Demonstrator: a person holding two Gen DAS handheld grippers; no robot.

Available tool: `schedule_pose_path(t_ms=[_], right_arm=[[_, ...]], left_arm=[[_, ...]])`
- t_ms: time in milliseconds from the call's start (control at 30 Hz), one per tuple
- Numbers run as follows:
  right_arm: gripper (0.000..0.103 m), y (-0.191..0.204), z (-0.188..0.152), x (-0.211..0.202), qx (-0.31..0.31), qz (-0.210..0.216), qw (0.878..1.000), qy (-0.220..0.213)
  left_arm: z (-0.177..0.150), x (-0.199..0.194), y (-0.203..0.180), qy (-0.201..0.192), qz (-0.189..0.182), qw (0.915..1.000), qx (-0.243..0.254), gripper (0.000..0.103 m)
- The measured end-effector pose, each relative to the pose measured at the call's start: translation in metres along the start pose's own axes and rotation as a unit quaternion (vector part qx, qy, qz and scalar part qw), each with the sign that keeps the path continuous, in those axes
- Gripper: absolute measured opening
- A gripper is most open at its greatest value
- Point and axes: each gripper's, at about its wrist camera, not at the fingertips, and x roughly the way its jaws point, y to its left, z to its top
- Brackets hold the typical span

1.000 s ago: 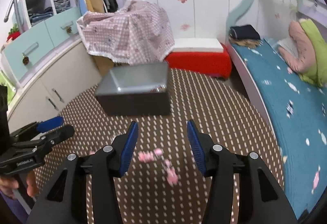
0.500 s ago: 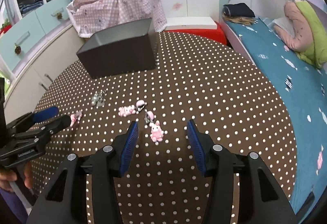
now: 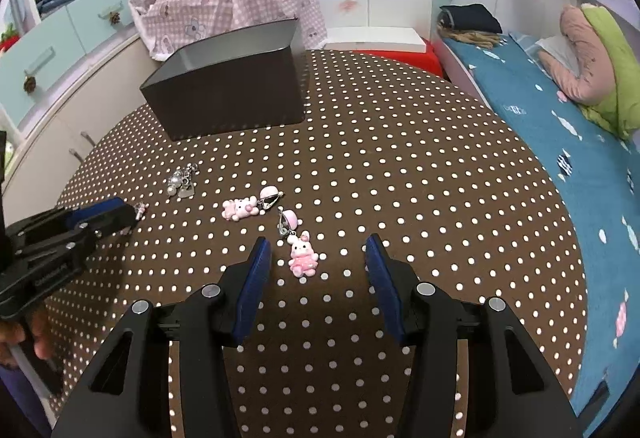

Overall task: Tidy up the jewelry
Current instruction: 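Grasp a pink charm with the left tool while the right tool grasps a pink bunny charm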

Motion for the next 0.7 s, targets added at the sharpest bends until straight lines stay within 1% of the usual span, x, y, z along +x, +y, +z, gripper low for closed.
schedule_pose_path(t_ms=[67,233,267,300,367,400,433,500,533,667,700], right_arm=[[0.049,0.003,0.002,0.002,-0.005,0.002,1.000,0.001],[0.048,0.014,0.008,0.009,-0.027,0.000,1.000,-0.002],[0.045,0.016,0.009,0.010,-0.032,0.000,0.999,-0.003],[0.037,0.016,0.010,0.012,-0.035,-0.001,0.999,-0.001],[0.031,0.019,0.012,0.015,-0.045,-0.007,0.999,0.000],[0.022,0.020,0.012,0.015,-0.048,-0.005,0.999,0.001],[0.017,0.021,0.014,0.016,-0.049,-0.001,0.999,0.003],[0.017,0.023,0.014,0.015,-0.052,-0.002,0.999,0.004],[0.015,0.022,0.014,0.015,-0.052,-0.001,0.999,0.003],[0.015,0.021,0.015,0.005,-0.045,0.013,0.999,-0.008],[0.013,0.021,0.016,0.002,-0.045,0.016,0.999,-0.010]], left_arm=[[0.002,-0.003,-0.001,-0.002,-0.007,1.0000,0.000,0.007],[0.002,-0.003,0.000,0.000,-0.004,1.0000,-0.004,0.007],[0.002,-0.004,0.001,-0.001,-0.005,1.0000,-0.004,0.007],[0.002,-0.004,0.001,0.000,-0.005,1.0000,-0.003,0.007],[0.003,-0.005,0.001,-0.002,-0.006,1.0000,-0.003,0.007],[0.003,-0.006,0.002,-0.003,-0.008,1.0000,-0.004,0.007],[0.004,-0.007,0.003,-0.004,-0.011,0.9999,-0.006,0.007],[0.006,-0.010,0.004,-0.008,-0.013,0.9999,-0.006,0.007],[0.008,-0.012,0.004,-0.011,-0.014,0.9998,-0.005,0.007],[0.015,-0.021,0.006,-0.021,-0.028,0.9994,-0.006,0.007],[0.016,-0.023,0.006,-0.024,-0.029,0.9993,-0.005,0.007]])
